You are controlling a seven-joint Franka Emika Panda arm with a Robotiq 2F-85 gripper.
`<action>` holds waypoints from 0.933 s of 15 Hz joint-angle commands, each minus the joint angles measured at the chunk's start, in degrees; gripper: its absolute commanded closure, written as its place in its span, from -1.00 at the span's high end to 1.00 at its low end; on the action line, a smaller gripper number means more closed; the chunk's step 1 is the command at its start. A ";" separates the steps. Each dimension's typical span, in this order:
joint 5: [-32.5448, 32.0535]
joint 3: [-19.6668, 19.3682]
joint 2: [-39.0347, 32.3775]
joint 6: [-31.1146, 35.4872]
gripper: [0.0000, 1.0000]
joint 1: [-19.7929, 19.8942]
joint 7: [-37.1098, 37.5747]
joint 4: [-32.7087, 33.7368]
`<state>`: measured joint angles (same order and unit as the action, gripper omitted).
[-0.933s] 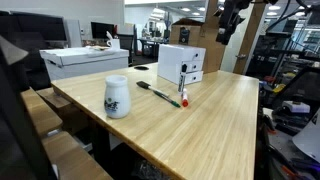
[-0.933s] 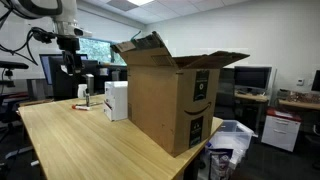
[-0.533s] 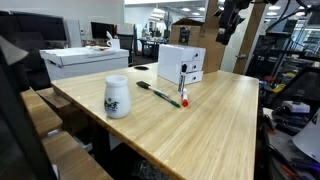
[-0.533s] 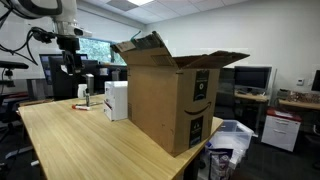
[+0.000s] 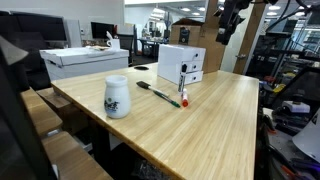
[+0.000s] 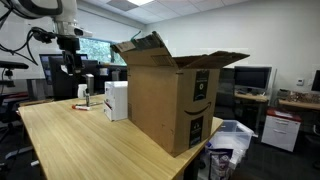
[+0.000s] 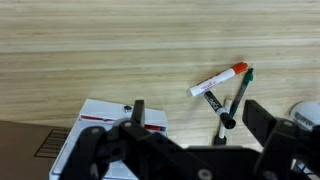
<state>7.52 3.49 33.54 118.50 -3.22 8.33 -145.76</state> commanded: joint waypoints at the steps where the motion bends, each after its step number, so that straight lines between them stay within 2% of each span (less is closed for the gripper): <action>1: 0.39 -0.13 -0.07 -0.09 1.00 0.15 -0.59 0.19; 10: 0.83 0.40 -1.17 1.10 1.00 -0.24 -0.15 0.51; 14: 1.76 1.15 -3.25 3.03 1.00 -1.72 -0.87 1.20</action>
<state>7.54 3.96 32.88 119.09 -3.69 8.30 -145.59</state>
